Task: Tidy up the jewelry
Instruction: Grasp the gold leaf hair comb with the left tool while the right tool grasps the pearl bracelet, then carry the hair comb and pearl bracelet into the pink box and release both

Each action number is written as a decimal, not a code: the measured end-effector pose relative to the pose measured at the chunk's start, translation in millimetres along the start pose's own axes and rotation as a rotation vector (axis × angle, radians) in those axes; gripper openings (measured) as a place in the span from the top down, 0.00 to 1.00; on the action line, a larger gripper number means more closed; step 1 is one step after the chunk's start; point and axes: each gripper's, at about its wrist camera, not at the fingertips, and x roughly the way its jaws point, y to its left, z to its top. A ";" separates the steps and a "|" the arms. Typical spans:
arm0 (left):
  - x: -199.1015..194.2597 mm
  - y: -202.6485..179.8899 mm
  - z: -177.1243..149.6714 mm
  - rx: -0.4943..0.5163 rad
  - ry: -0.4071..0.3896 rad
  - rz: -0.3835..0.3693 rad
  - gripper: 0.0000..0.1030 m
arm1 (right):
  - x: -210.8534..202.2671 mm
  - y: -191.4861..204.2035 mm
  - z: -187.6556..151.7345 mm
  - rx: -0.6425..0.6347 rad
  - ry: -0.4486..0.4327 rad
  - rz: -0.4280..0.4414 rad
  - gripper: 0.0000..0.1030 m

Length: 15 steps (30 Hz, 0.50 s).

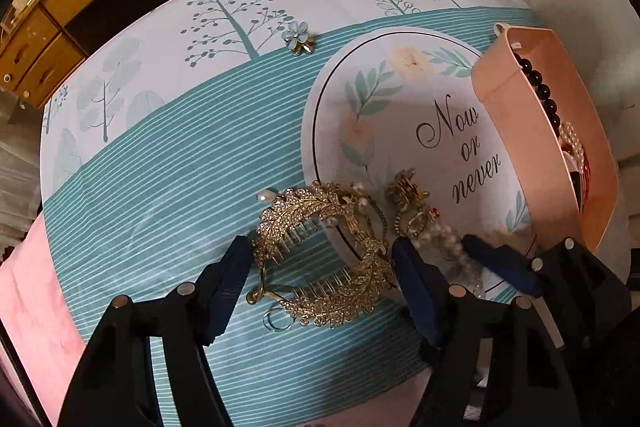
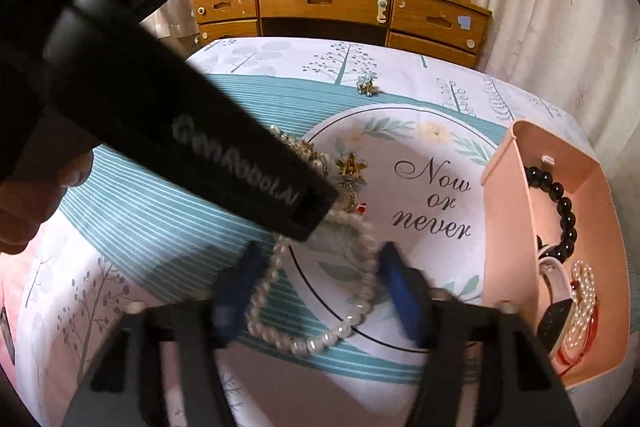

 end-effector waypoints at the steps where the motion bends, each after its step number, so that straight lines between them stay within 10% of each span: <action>1: 0.0 0.3 0.0 -0.005 -0.002 -0.002 0.32 | -0.7 -0.8 0.2 -0.003 0.006 0.004 0.64; 15: -5.5 7.7 -30.2 -0.038 -0.017 -0.001 0.32 | -5.9 -39.3 4.1 0.224 0.090 0.126 0.66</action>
